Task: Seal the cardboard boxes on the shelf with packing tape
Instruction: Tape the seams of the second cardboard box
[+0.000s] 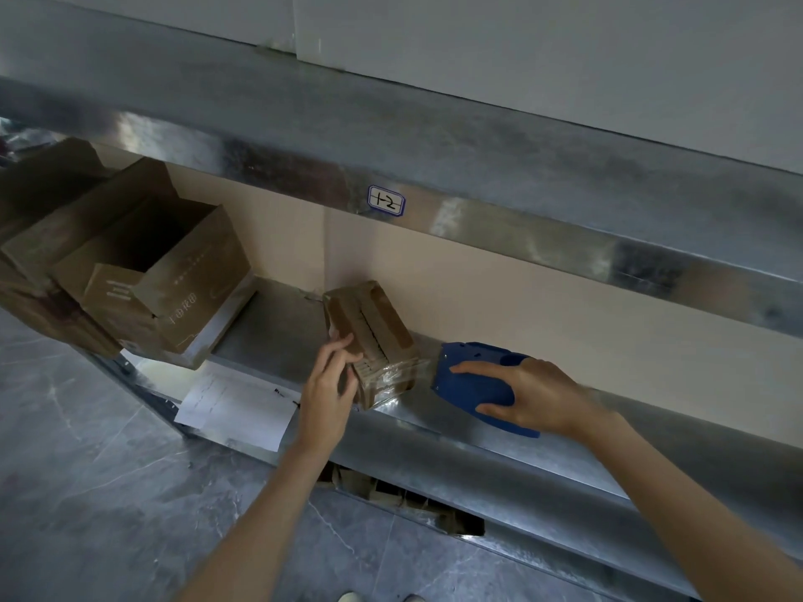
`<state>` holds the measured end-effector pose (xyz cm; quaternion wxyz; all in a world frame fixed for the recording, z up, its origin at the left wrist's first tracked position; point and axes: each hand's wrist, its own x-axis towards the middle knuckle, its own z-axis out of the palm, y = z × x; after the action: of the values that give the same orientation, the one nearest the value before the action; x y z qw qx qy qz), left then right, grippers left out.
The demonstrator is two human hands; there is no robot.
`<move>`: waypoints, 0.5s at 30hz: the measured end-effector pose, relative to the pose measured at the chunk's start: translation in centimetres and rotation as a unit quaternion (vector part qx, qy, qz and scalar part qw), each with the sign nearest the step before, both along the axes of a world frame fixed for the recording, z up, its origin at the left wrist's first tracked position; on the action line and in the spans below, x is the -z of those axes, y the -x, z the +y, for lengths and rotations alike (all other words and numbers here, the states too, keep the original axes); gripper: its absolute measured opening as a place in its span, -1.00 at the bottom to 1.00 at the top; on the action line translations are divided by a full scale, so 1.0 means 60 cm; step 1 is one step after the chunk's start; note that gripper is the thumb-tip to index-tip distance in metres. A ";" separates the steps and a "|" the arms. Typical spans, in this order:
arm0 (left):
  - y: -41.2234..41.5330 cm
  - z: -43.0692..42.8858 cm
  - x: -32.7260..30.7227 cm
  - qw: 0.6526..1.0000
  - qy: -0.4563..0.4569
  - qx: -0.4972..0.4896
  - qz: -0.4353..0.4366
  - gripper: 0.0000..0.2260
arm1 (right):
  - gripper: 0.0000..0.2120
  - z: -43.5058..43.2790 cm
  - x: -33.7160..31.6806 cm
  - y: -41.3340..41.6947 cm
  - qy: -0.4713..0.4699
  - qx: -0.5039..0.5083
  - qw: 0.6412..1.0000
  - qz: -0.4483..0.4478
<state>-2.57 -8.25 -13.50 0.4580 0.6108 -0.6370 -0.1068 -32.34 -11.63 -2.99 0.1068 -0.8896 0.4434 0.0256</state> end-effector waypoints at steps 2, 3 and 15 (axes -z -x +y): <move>0.008 -0.003 0.001 1.000 0.008 -0.013 0.011 -0.80 | -0.45 -0.001 0.001 0.000 -0.001 0.002 1.000 -0.004; 0.011 -0.005 0.003 1.000 0.010 -0.013 0.013 -0.79 | -0.45 -0.002 0.002 0.000 -0.001 0.003 1.000 -0.004; -0.013 -0.008 0.006 0.999 -0.019 0.043 -0.029 -0.71 | -0.45 -0.010 0.011 -0.003 -0.021 0.009 1.000 -0.010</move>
<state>-1.80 -8.70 -13.88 0.4230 0.5943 -0.6733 -0.1205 -32.18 -12.22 -3.67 0.1305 -0.8831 0.4500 0.0250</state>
